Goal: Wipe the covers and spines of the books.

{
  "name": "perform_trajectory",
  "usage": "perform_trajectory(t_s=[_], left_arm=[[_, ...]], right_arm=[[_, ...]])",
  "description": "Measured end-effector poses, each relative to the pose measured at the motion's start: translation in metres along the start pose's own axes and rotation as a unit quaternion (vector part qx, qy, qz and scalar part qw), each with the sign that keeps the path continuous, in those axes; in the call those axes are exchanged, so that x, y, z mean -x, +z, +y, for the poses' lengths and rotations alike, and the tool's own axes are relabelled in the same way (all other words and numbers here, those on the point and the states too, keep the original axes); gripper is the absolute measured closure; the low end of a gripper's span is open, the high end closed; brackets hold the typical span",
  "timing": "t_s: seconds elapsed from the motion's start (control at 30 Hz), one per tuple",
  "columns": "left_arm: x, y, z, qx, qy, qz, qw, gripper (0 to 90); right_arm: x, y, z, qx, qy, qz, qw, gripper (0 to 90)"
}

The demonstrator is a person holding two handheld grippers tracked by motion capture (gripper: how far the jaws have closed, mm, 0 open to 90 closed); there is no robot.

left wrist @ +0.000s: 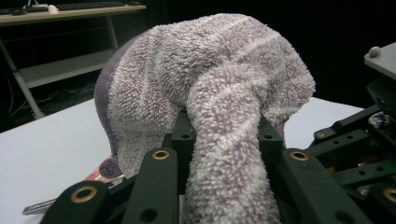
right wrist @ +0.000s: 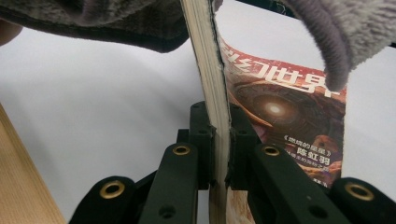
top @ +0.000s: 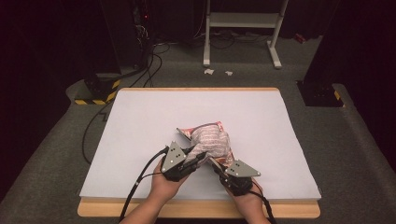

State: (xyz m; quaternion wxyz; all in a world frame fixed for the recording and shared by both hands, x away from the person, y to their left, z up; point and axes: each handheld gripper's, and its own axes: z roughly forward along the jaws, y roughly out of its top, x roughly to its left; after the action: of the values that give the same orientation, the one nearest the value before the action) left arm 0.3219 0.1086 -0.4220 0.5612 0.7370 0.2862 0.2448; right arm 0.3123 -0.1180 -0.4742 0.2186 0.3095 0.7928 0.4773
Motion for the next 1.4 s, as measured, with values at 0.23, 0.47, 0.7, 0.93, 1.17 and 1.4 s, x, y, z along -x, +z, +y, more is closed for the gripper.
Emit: perform_trajectory(t_s=[0.23, 0.47, 0.7, 0.93, 1.17, 1.4], left_arm=[[-0.007, 0.005, -0.001, -0.004, -0.013, -0.004, 0.9999, 68.9], [-0.019, 0.010, -0.005, -0.016, -0.022, 0.005, 0.9996, 69.0], [-0.040, 0.016, -0.013, -0.037, -0.036, 0.016, 0.9986, 68.9], [-0.063, 0.023, -0.024, -0.062, -0.039, 0.036, 0.9967, 68.9], [-0.082, 0.031, -0.032, -0.076, -0.047, 0.053, 0.9946, 68.9], [-0.100, 0.040, -0.040, -0.095, -0.054, 0.074, 0.9912, 68.9]], right_arm=[[0.001, 0.001, 0.000, -0.002, 0.006, 0.003, 1.0000, 84.1], [0.002, 0.001, 0.000, -0.001, 0.008, 0.003, 1.0000, 84.1], [0.002, 0.001, 0.000, 0.000, 0.009, 0.004, 1.0000, 84.1], [0.001, 0.001, 0.001, 0.000, 0.005, 0.004, 1.0000, 84.1], [0.001, 0.001, 0.002, 0.002, 0.008, 0.004, 1.0000, 84.1], [0.002, 0.001, 0.002, 0.005, 0.010, 0.005, 0.9999, 84.1]])
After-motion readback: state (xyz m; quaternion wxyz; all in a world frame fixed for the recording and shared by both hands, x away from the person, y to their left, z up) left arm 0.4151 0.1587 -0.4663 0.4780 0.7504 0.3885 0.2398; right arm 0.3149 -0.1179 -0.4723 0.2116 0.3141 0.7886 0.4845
